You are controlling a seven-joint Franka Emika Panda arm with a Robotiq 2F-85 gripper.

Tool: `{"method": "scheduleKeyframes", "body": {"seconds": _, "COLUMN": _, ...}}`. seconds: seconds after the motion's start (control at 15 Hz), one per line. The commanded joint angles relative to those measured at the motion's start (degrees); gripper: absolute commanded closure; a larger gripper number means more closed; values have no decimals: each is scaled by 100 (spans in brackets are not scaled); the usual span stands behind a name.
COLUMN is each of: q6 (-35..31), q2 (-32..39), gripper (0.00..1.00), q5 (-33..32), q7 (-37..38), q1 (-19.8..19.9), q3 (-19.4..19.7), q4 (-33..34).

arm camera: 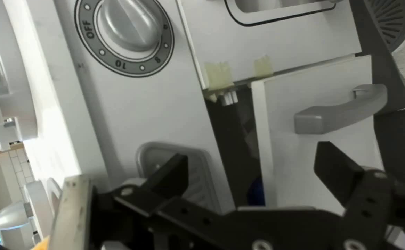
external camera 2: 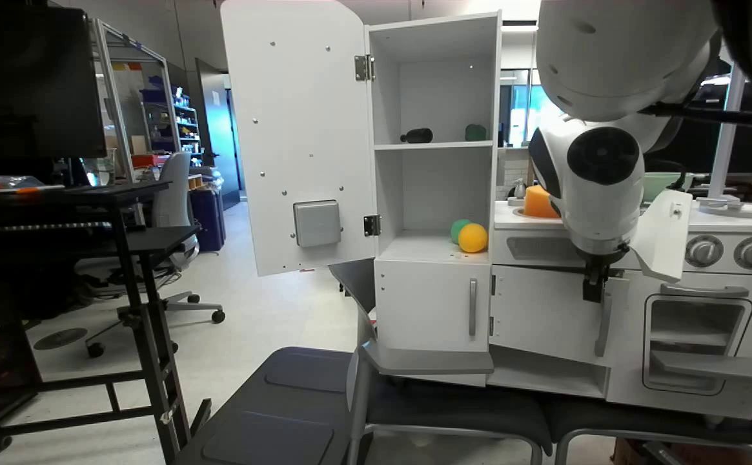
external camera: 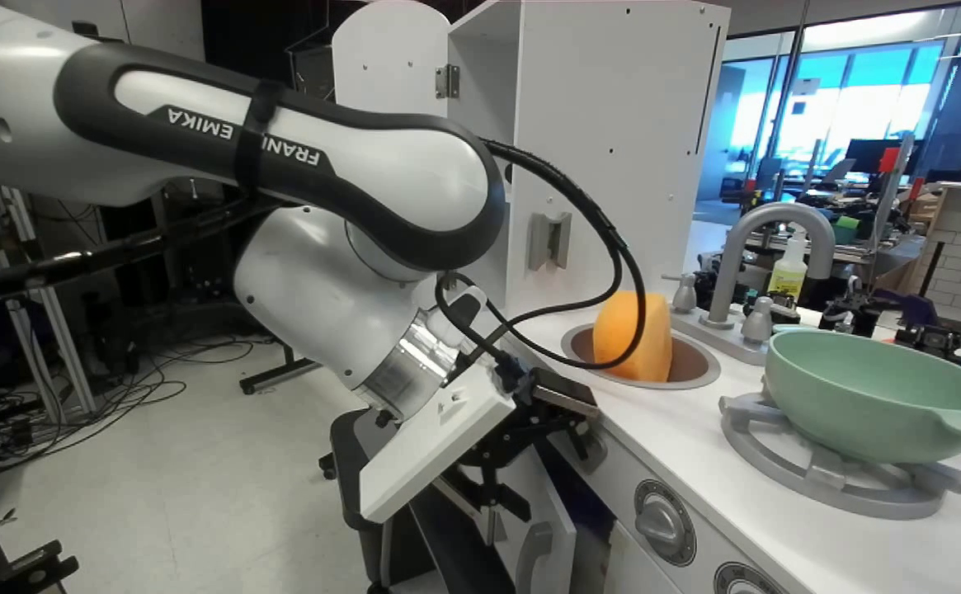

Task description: Put the bottle and the toy into the bottom drawer and close the drawer.

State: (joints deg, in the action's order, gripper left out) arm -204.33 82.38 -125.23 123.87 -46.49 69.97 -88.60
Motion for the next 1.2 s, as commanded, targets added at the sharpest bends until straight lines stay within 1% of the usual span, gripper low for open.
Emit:
{"method": "scheduleKeyframes", "body": {"seconds": 0.0, "q6": -581, "q2": -361, "gripper": 0, "q5": -362, "q7": -378, "q1": -382, "q3": -188, "q4": -314}}
{"method": "scheduleKeyframes", "body": {"seconds": 0.13, "q6": -451, "q2": -478, "gripper": 0, "q5": -447, "q7": -533, "q1": -602, "q3": -391, "q4": -556}}
{"method": "scheduleKeyframes", "body": {"seconds": 0.27, "q6": -509, "q2": -498, "gripper": 0, "q5": -505, "q7": -580, "q1": -819, "q3": -455, "q4": -687}}
{"method": "scheduleKeyframes", "body": {"seconds": 0.33, "q6": -391, "q2": -633, "gripper": 0, "q5": -557, "q7": -668, "q1": -922, "q3": -558, "q4": -918}}
{"method": "scheduleKeyframes", "body": {"seconds": 0.47, "q6": -503, "q2": -647, "gripper": 0, "q5": -659, "q7": -648, "q1": -1104, "q3": -530, "q4": -1082}}
{"method": "scheduleKeyframes", "body": {"seconds": 0.53, "q6": -508, "q2": -549, "gripper": 0, "q5": -659, "q7": -658, "q1": -1054, "q3": -584, "q4": -1051}}
{"method": "scheduleKeyframes", "body": {"seconds": 0.6, "q6": -746, "q2": -335, "gripper": 0, "q5": -663, "q7": -557, "q1": -1043, "q3": -498, "q4": -866}}
{"method": "scheduleKeyframes", "body": {"seconds": 0.73, "q6": -742, "q2": -182, "gripper": 0, "q5": -606, "q7": -563, "q1": -840, "q3": -624, "q4": -693}}
{"method": "scheduleKeyframes", "body": {"seconds": 0.8, "q6": -850, "q2": -108, "gripper": 0, "q5": -606, "q7": -538, "q1": -786, "q3": -612, "q4": -602}}
{"method": "scheduleKeyframes", "body": {"seconds": 0.93, "q6": -795, "q2": 38, "gripper": 0, "q5": -533, "q7": -530, "q1": -534, "q3": -730, "q4": -387}}
{"method": "scheduleKeyframes", "body": {"seconds": 1.0, "q6": -859, "q2": 125, "gripper": 0, "q5": -510, "q7": -472, "q1": -461, "q3": -717, "q4": -241}}
{"method": "scheduleKeyframes", "body": {"seconds": 1.13, "q6": -754, "q2": 232, "gripper": 0, "q5": -472, "q7": -456, "q1": -225, "q3": -794, "q4": -58}}
